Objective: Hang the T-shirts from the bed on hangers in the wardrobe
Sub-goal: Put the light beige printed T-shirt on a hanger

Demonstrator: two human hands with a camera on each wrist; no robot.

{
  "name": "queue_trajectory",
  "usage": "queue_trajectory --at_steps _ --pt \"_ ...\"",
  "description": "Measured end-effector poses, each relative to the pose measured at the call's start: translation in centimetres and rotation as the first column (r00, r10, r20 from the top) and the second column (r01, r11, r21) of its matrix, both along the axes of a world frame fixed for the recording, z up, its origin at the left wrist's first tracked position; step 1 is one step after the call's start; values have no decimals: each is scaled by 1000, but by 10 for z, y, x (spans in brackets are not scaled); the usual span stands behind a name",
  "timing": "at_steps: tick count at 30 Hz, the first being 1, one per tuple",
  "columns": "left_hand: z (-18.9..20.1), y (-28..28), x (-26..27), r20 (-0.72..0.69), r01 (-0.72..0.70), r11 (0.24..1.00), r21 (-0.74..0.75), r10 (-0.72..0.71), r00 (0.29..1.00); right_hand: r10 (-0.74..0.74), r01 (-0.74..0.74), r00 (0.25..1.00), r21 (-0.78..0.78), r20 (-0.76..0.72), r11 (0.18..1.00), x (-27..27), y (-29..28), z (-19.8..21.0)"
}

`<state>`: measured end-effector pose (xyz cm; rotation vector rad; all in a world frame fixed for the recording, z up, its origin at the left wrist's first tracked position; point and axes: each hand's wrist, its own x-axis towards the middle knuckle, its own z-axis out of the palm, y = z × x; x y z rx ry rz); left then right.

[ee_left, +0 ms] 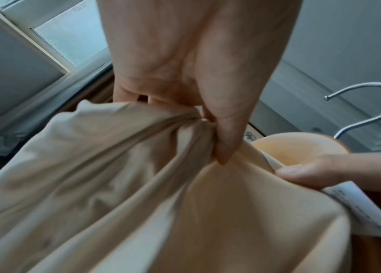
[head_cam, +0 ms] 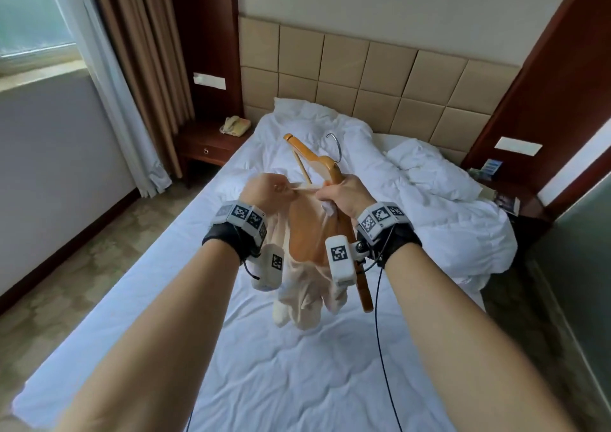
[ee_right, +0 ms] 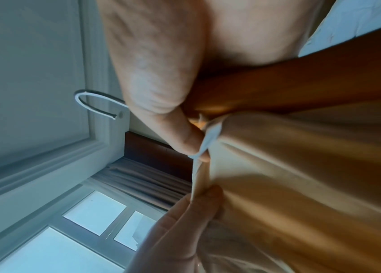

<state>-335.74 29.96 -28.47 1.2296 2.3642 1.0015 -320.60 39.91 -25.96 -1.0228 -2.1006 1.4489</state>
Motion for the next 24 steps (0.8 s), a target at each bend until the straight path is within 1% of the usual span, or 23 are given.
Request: queue_trajectory --at_steps 3,5,8,9,11,13,14,15,16,20,22,24 --pt "-2 -6 7 -51 -18 1000 3 18 999 -2 1 1000 5 24 1000 2 -6 -6" --pt "-3 -11 10 -61 35 999 5 -35 998 13 -14 1000 15 16 1000 4 -9 -10" --pt "-2 -22 14 -81 146 988 -41 -149 986 3 -4 1000 45 20 999 6 -12 -14" --pt "-2 -25 14 -47 168 985 -37 -170 984 2 -2 1000 46 15 999 7 -14 -15" --pt "-3 -32 13 49 169 986 14 -169 984 -1 1 1000 47 -1 999 12 -18 -18" --pt "-6 -37 15 205 129 983 131 -154 967 8 -9 1000 80 13 997 17 -23 -19" --pt "-7 -40 18 318 92 974 209 -156 935 12 -16 999 100 32 995 20 -26 -21" --pt "-6 -43 23 427 46 959 281 -167 889 13 -18 999 109 50 994 22 -30 -23" --pt "-6 -45 28 500 6 943 333 -182 847 10 -16 998 104 60 994 24 -34 -25" --pt "-6 -53 47 611 -62 889 455 -260 747 15 -15 1000 0 20 1000 31 -50 -39" --pt "-7 -59 52 665 -105 863 494 -297 685 17 -16 999 -14 50 1000 33 -58 -48" --pt "-7 -64 53 695 -137 841 523 -328 639 -23 23 994 2 109 1000 33 -65 -60"
